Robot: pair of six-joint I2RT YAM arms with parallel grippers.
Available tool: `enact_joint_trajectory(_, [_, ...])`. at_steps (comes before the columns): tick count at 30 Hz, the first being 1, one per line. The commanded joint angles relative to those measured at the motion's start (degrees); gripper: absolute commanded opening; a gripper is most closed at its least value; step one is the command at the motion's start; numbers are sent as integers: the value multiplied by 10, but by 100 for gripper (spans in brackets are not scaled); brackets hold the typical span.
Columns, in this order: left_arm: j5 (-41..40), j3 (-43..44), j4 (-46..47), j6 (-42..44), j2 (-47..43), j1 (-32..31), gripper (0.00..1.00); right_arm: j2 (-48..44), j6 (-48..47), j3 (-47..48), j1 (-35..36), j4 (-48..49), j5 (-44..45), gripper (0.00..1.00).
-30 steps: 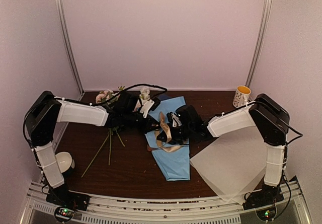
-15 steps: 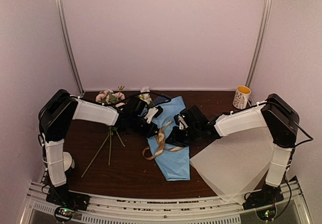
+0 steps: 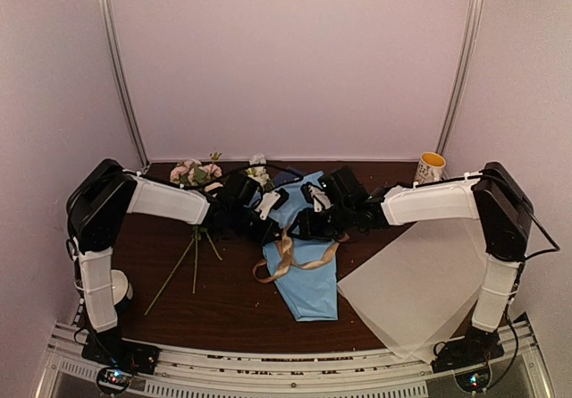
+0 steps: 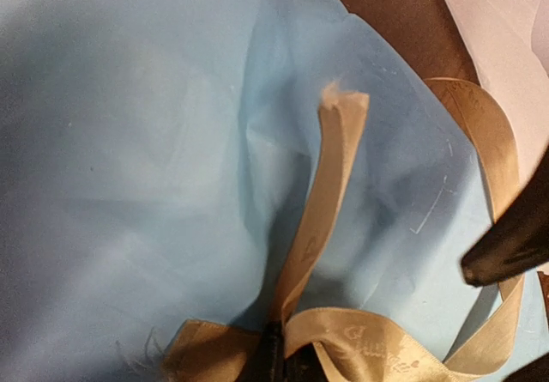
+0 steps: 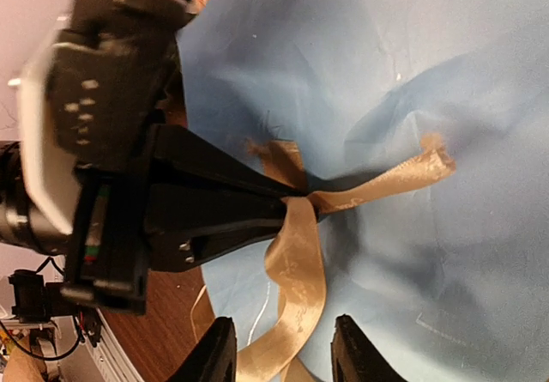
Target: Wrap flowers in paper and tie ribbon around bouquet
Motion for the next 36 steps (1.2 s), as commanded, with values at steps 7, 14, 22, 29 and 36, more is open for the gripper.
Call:
enact_joint_trajectory(7, [14,-12,42,-6,-22,1,5,95,-26,47,-15,20,-90,42])
enact_joint_trajectory(14, [22,-13,45,-4,-20,1,6,108,15,18,-23,96,-127,10])
enact_joint_trajectory(22, [-76,0,-14,8,-34,0,57,49,53,-48,-48,133,-90,0])
enact_joint_trajectory(29, [-118,7,-44,25,-22,0,62,-31,62,-100,-49,131,-66,0])
enact_joint_trajectory(36, [-63,23,-27,27,-13,-1,64,-28,64,-101,-53,118,-56,0])
